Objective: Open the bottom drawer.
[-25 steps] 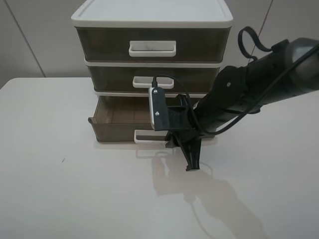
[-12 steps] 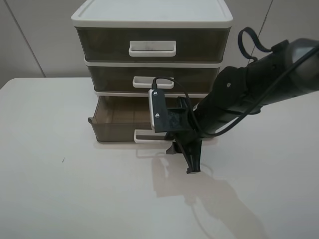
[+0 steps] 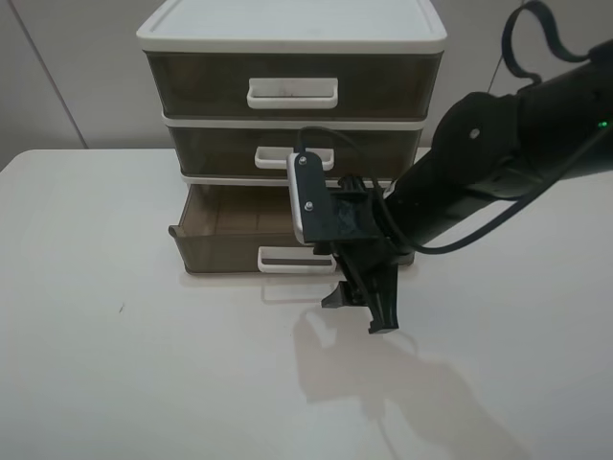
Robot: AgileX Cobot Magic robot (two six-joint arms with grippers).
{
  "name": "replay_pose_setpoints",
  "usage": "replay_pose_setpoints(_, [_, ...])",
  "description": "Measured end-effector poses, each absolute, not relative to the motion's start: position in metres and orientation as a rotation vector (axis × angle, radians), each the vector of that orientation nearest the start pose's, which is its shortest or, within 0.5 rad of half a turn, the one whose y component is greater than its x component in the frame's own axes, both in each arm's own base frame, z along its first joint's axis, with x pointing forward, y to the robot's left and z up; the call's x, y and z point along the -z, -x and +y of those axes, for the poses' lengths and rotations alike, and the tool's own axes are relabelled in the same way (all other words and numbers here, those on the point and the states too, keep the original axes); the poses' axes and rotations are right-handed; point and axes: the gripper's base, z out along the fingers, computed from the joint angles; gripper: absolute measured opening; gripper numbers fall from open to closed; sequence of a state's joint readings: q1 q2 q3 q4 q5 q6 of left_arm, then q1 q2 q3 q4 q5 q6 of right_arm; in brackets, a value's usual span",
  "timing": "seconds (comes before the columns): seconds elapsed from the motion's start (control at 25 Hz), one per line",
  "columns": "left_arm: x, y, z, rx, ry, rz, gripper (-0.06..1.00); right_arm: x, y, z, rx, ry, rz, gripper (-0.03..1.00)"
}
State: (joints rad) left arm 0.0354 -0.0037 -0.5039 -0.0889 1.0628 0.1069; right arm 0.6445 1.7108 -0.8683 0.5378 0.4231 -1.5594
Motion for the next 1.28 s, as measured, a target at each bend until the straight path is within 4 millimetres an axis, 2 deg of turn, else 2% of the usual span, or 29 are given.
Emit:
replay_pose_setpoints(0.2, [-0.278, 0.006, -0.007, 0.017, -0.077, 2.034, 0.72, -0.192, -0.233, 0.199, -0.199, 1.821, 1.849, 0.60])
replay_pose_setpoints(0.32, [-0.278, 0.006, -0.007, 0.017, -0.077, 2.034, 0.72, -0.212, -0.236, 0.183, -0.237, 1.537, 2.050, 0.64])
replay_pose_setpoints(0.48, [-0.278, 0.006, -0.007, 0.017, -0.077, 2.034, 0.72, -0.232, -0.243, 0.140, -0.279, 1.044, 2.371, 0.64])
replay_pose_setpoints(0.64, [-0.278, 0.006, -0.007, 0.017, -0.077, 2.034, 0.72, -0.251, -0.230, 0.081, -0.235, 0.556, 2.543, 0.64])
replay_pose_setpoints(0.76, [-0.278, 0.006, -0.007, 0.017, -0.077, 2.034, 0.72, -0.269, -0.207, 0.034, -0.186, 0.169, 2.534, 0.64])
replay_pose_setpoints(0.88, [-0.278, 0.006, -0.007, 0.017, -0.077, 2.034, 0.72, -0.294, -0.169, 0.008, -0.157, -0.059, 2.425, 0.64])
replay_pose_setpoints(1.08, [-0.278, 0.006, -0.007, 0.017, -0.077, 2.034, 0.72, -0.332, -0.097, 0.004, -0.123, -0.085, 2.181, 0.64])
replay_pose_setpoints(1.16, [-0.278, 0.006, -0.007, 0.017, -0.077, 2.034, 0.72, -0.339, -0.067, 0.004, -0.094, -0.065, 2.107, 0.64])
replay_pose_setpoints(1.28, [-0.278, 0.006, -0.007, 0.017, -0.077, 2.034, 0.72, -0.339, -0.037, 0.003, -0.053, -0.049, 2.058, 0.64])
